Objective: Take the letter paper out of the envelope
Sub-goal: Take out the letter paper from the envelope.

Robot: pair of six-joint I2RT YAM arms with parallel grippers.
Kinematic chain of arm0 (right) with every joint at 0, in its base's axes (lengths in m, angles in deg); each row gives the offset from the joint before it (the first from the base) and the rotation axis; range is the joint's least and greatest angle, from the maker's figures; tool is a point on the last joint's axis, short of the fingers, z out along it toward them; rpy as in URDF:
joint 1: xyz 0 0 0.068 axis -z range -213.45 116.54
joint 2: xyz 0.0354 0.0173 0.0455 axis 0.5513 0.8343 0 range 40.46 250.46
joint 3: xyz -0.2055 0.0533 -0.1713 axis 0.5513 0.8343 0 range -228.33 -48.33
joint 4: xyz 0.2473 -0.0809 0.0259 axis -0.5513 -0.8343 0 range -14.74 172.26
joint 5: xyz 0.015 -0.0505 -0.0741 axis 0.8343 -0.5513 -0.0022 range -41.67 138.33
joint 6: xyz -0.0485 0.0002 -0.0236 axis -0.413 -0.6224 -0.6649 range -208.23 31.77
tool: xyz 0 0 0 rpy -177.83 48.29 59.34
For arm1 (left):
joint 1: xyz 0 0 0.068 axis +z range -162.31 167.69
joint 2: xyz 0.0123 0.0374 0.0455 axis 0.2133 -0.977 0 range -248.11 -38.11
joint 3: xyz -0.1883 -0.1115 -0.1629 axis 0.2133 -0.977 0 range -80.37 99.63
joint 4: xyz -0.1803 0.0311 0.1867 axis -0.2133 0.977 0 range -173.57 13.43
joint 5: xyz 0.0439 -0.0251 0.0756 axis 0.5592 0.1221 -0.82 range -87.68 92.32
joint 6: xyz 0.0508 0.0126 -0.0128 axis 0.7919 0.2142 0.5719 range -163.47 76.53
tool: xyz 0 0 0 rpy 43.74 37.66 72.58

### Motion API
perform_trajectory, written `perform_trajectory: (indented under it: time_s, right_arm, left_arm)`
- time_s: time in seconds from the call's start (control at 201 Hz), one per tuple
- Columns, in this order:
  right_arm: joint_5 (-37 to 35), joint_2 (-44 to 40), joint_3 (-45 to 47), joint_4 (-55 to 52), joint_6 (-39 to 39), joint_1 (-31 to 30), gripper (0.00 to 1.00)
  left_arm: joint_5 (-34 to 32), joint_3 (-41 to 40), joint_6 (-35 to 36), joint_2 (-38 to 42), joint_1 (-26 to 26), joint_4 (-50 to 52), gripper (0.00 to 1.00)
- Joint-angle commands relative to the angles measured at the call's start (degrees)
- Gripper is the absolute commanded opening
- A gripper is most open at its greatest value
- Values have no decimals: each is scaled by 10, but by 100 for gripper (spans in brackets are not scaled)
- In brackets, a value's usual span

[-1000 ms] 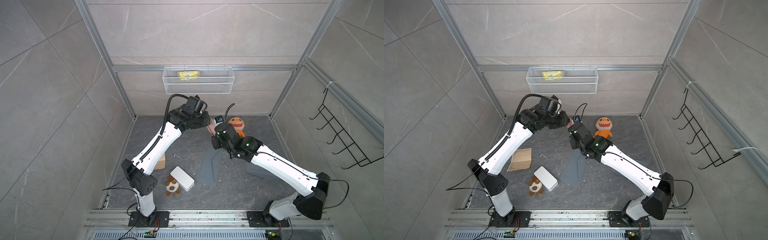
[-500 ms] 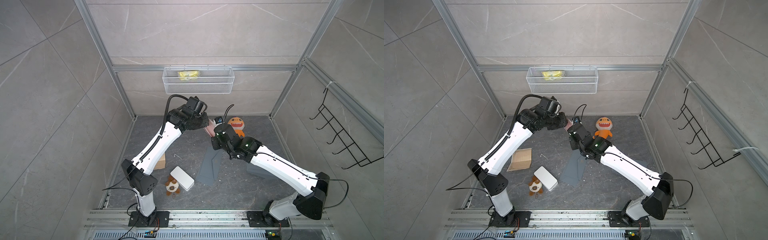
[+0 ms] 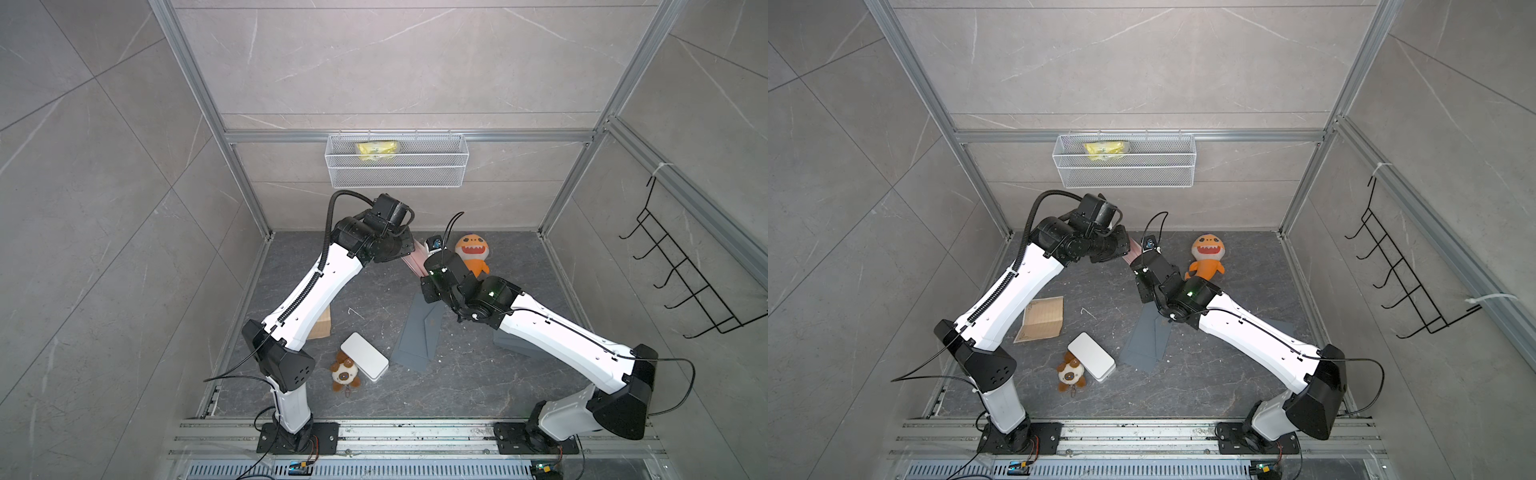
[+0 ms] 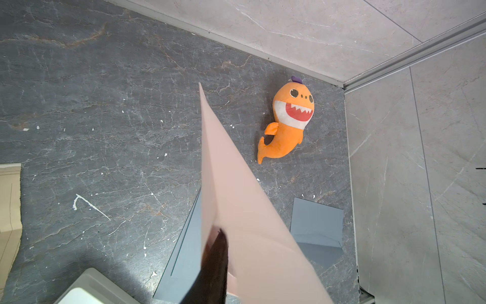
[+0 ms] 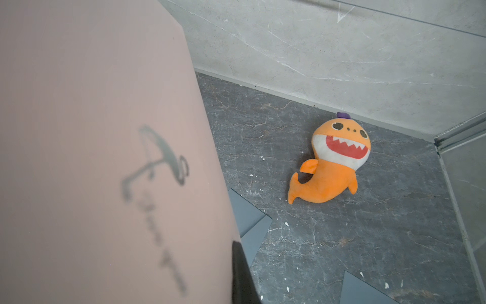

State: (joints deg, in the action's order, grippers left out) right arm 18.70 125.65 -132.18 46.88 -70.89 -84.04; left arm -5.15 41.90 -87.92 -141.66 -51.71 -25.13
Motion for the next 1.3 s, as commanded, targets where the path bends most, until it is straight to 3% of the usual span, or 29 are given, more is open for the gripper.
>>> perform_trajectory:
  time_s: [0.0, 1.299]
  right_arm:
    - [-20, -5, 9, -7, 19, -7, 0]
    - [-78, -8, 0, 12, -12, -53, 0]
  left_arm:
    - [-36, 32, 0, -2, 1, 10, 25]
    - [-15, 92, -41, -64, -7, 121, 20]
